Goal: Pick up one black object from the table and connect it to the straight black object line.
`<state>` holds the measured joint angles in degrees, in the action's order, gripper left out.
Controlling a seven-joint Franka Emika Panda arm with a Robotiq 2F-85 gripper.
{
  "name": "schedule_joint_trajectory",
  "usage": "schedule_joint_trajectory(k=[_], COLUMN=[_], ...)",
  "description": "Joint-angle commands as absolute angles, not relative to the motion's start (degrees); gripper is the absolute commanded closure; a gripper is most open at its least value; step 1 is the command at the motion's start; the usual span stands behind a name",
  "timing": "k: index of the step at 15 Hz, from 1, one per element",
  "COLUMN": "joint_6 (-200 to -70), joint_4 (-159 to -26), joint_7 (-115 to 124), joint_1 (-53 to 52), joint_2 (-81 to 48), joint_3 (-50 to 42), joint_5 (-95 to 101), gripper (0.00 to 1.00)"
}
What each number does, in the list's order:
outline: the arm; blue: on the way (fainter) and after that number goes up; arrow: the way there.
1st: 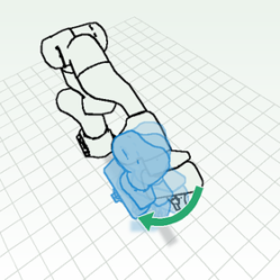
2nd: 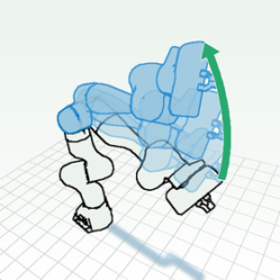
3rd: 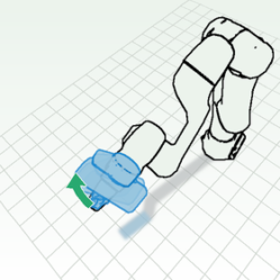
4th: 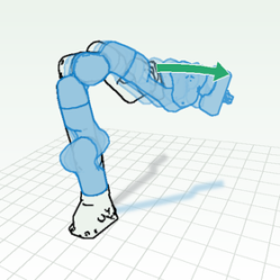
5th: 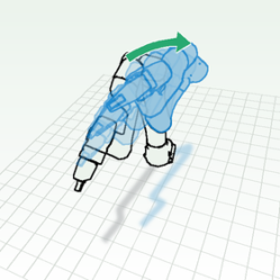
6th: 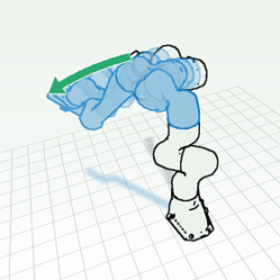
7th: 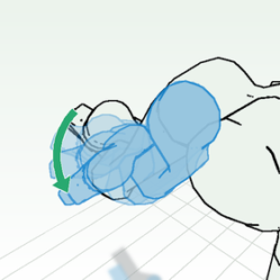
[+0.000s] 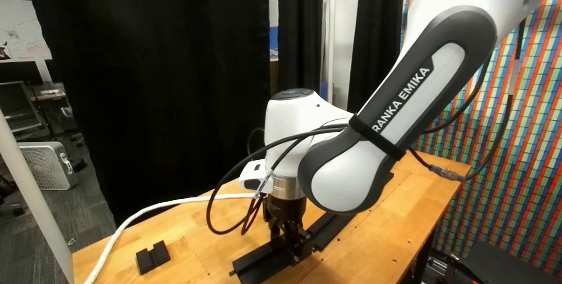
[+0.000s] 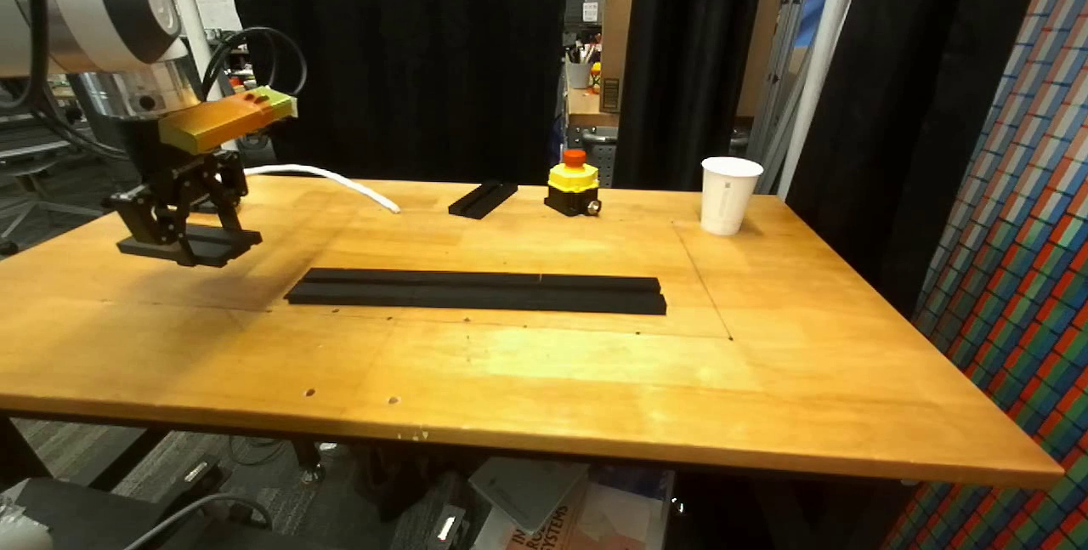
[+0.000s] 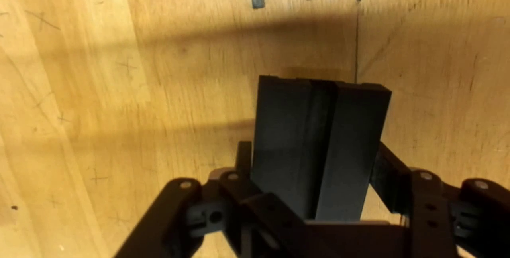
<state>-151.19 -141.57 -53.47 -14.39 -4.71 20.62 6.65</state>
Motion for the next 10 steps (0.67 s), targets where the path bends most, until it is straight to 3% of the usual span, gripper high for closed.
schedule_joint_trajectory(k=[1, 10], joint_6=[-153.7, -156.7], joint_4=[-143.5, -144.9], joint_7=[-52.4, -53.1], joint_1=[-14.5, -14.0], joint_2=[-3.5, -5.1], joint_3=[19.1, 17.2], joint_5=[8.0, 8.8], gripper=[0.53, 0.53])
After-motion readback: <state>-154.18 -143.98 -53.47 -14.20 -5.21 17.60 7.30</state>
